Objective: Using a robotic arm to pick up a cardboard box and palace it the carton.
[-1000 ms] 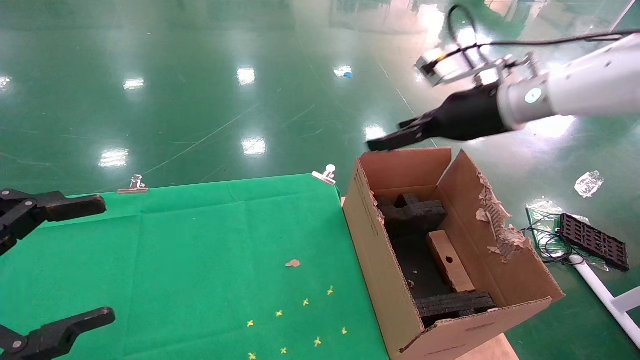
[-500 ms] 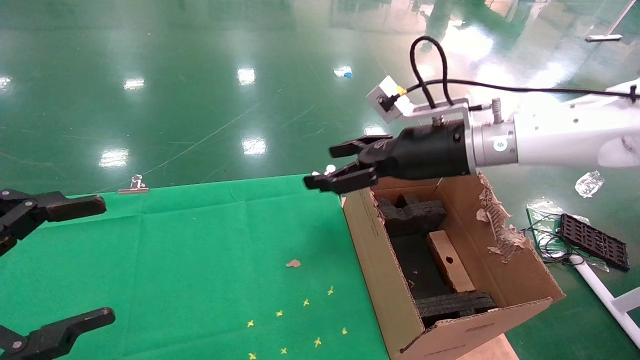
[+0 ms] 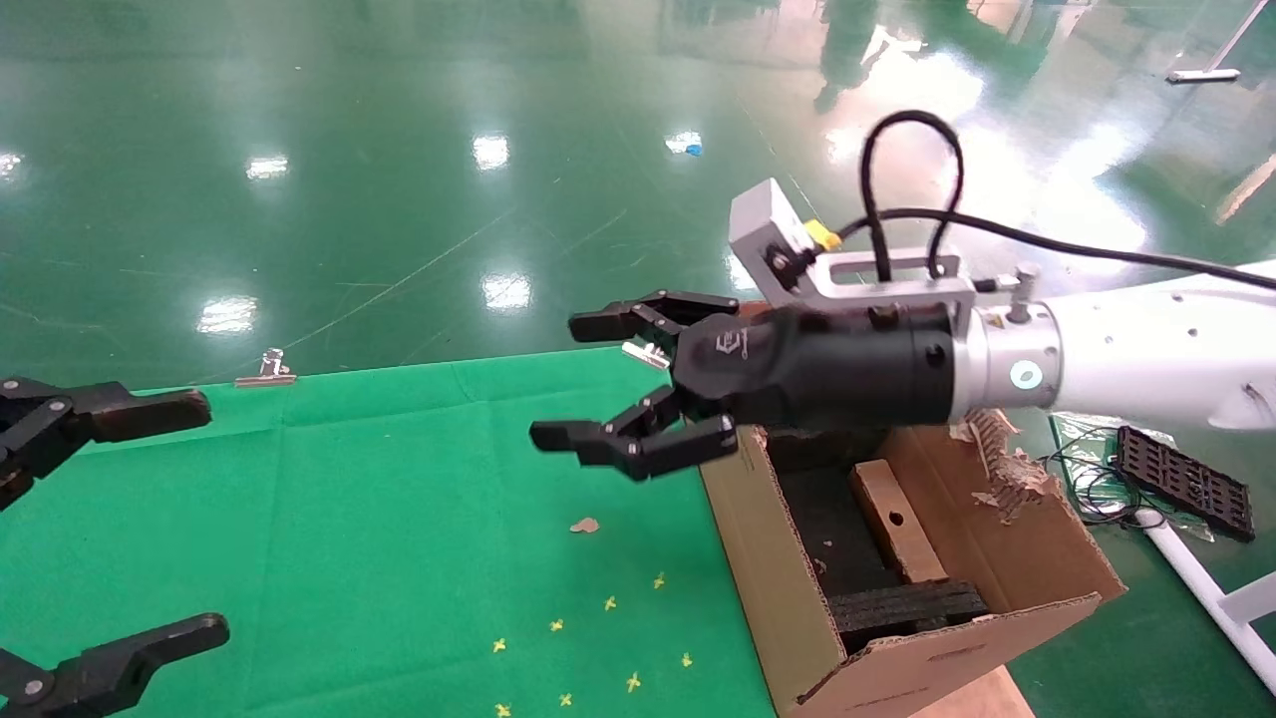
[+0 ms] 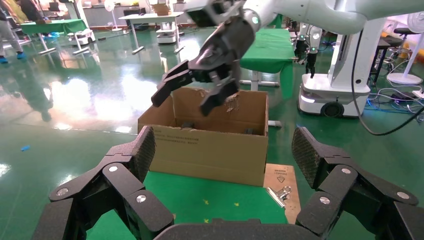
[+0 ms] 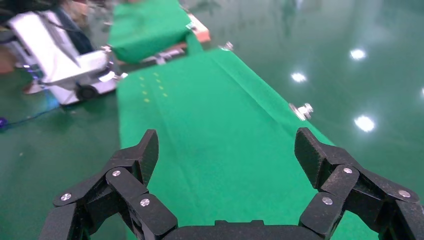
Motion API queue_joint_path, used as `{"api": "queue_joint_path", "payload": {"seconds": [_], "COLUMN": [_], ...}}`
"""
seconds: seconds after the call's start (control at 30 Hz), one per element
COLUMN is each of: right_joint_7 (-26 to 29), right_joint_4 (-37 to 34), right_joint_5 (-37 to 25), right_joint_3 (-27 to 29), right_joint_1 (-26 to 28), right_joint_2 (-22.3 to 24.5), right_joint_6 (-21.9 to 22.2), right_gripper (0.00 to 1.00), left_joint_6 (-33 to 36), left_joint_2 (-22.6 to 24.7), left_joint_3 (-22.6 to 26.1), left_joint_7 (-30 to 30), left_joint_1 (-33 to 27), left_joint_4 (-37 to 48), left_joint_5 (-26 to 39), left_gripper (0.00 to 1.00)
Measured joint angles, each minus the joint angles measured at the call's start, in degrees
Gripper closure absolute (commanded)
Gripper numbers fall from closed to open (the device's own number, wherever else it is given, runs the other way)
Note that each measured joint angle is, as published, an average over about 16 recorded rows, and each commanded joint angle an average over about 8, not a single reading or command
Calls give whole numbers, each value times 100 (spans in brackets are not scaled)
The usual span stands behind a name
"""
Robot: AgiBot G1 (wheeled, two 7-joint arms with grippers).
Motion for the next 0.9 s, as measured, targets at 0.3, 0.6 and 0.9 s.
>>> {"api": "queue_joint_path", "payload": {"seconds": [0.3, 0.6, 0.9], "right_joint_7": [-511, -840, -876], "right_joint_4": [991, 1666, 1753], "right_joint_5": [639, 1082, 1147], "right_joint_3": [995, 1676, 1767], "right_joint_1": [-1028, -1739, -1834], "right_joint_2": [209, 352, 373], "right_joint_6": [-230, -389, -412], "right_gripper": [0, 0, 0], "left_joint_6": [-1, -3, -4], "left_joint_2": [-1, -2, -3], "left_joint_3": [3, 4, 5], "left_joint_7": [1, 3, 3], "left_joint_1": [-1, 0, 0], "left_joint_4": [0, 1, 2], "left_joint_5": [-2, -4, -5], "left_gripper": [0, 0, 0]}}
